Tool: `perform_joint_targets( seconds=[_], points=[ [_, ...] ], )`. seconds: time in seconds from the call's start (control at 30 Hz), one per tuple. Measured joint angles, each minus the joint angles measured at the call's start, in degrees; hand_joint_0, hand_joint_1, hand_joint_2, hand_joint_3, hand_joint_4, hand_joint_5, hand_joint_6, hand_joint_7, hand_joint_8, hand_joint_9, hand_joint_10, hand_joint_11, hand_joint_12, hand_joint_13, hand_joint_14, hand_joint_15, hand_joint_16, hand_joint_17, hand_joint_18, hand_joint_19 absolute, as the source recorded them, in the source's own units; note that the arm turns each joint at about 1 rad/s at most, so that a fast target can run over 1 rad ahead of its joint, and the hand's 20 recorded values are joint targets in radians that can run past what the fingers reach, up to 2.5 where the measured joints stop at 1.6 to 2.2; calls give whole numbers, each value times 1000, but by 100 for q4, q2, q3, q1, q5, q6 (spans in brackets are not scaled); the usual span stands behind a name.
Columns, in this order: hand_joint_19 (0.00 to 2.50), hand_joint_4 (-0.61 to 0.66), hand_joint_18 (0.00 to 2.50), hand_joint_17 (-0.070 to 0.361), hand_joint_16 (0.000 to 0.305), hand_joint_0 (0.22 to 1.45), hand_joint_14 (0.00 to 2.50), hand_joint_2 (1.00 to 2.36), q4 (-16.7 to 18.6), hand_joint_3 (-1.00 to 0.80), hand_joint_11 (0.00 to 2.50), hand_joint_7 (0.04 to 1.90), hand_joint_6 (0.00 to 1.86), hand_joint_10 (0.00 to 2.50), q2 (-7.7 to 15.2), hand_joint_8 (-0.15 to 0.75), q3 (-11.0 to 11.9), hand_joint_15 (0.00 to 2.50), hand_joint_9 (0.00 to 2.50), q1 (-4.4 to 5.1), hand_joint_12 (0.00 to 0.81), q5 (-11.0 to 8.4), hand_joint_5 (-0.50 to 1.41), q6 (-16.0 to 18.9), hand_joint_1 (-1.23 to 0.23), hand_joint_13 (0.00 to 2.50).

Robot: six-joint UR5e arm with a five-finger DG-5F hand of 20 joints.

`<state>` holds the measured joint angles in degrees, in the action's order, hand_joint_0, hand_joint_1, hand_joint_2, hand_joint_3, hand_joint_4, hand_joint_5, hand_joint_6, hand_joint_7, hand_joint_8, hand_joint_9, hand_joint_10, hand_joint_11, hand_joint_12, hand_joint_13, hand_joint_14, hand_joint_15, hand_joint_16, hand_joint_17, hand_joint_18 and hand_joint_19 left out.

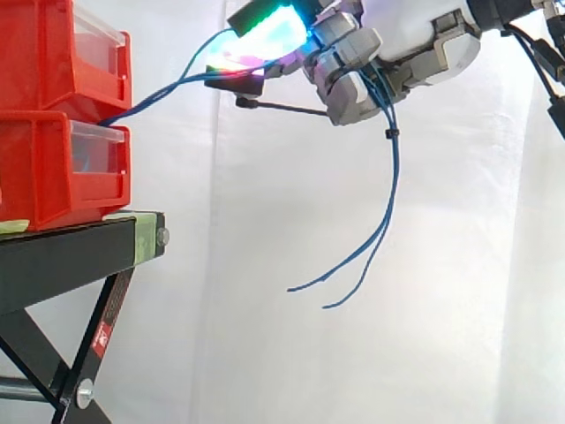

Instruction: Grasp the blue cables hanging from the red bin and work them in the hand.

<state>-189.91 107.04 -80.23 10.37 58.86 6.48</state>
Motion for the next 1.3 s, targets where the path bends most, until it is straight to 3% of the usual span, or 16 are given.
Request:
perform_joint_targets(
  seconds=[0.13,0.17,0.23,0.43,0.53,0.83,1.3],
  points=[
    [1930,80,938,41,18,1314,2500,1017,-36,10,2010,1199,602,2500,0,254,10,1353,180,6,286,7,234,103,-852,382],
    [1945,81,946,41,18,1308,2500,1018,-41,-44,2020,1198,588,2500,0,255,13,1361,175,7,282,5,229,139,-856,378],
    [1867,99,1002,44,20,1225,2500,1021,-43,-330,2059,1212,528,2500,0,261,25,1418,166,12,290,-1,209,198,-890,396],
    [1857,179,1166,58,26,1051,2500,1010,-42,-724,2061,1258,385,2500,1,292,82,1460,241,27,323,-30,256,307,-894,475],
    [1904,207,1226,65,29,965,2500,1008,-39,-807,2116,1291,327,2500,2,309,85,1460,310,32,340,-47,296,316,-855,521],
    [1991,243,1413,77,34,858,2500,1000,-46,-998,2182,1339,269,2500,2,335,87,1468,497,38,372,-61,392,311,-765,671],
    [1788,195,1593,91,40,788,2500,1000,-43,-1000,2333,1446,59,2500,1,324,87,1522,821,43,375,-64,639,213,-731,932]
  ],
)
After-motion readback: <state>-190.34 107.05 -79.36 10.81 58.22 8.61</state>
